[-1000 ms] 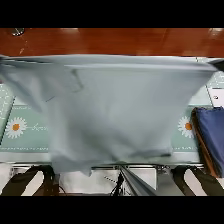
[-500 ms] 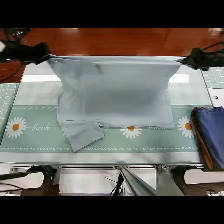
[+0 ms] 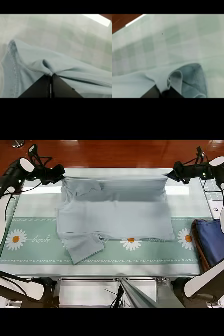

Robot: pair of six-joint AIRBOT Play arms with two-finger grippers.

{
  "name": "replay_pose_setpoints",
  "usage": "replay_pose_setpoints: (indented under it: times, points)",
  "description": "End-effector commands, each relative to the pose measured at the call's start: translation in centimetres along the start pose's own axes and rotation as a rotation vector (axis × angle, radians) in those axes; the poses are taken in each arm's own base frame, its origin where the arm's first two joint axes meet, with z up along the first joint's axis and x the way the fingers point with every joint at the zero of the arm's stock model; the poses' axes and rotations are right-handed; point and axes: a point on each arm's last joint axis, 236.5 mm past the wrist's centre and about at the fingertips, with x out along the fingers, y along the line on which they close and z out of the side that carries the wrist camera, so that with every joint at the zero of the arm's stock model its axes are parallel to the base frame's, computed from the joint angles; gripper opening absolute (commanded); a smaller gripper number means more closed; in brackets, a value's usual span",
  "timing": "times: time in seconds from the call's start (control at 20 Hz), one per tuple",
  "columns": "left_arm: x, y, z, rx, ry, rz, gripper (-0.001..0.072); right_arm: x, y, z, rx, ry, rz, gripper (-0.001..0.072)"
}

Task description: Fold the shirts.

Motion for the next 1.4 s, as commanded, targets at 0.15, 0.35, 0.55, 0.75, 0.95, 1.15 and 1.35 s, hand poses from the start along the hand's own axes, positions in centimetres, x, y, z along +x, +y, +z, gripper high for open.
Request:
replay_pose_setpoints:
  times: [0.15,0.35,0.55,0.75,0.95,1.15,1.35]
  points:
    - [-1.0,-0.1,-0.4,-0.001,0.076,-0.001,0.0021,-1.4,-0.9,-1.0,0.042,0.081,0.039,0.002]
    - [-2.6,1.5,-8.0,0.143,0.421,0.019,0.002,-3.0,-3.4,-7.8,-0.083,0.379,-0.018,0.0021]
    - [-1.0,3.8,-14.4,0.12,0.592,0.046,0.017,-1.6,-6.2,-12.6,-0.073,0.529,-0.155,0.0229]
    - [-4.5,4.6,-13.3,0.103,0.636,0.051,0.0706,-4.4,-4.6,-10.9,-0.081,0.464,-0.152,0.0627]
    - [-10.7,9.0,-13.5,0.036,0.644,0.142,0.0706,-10.8,-5.5,-9.3,-0.096,0.35,-0.264,0.0626]
    - [-14.4,13.8,-22.2,-0.146,0.692,0.186,0.0706,-10.8,-4.3,-15.2,-0.027,0.235,-0.165,0.0626]
    - [-13.7,11.6,-26.7,-0.347,0.547,-0.037,0.0704,-10.0,-1.5,-21.5,0.058,0.161,0.02,0.0626]
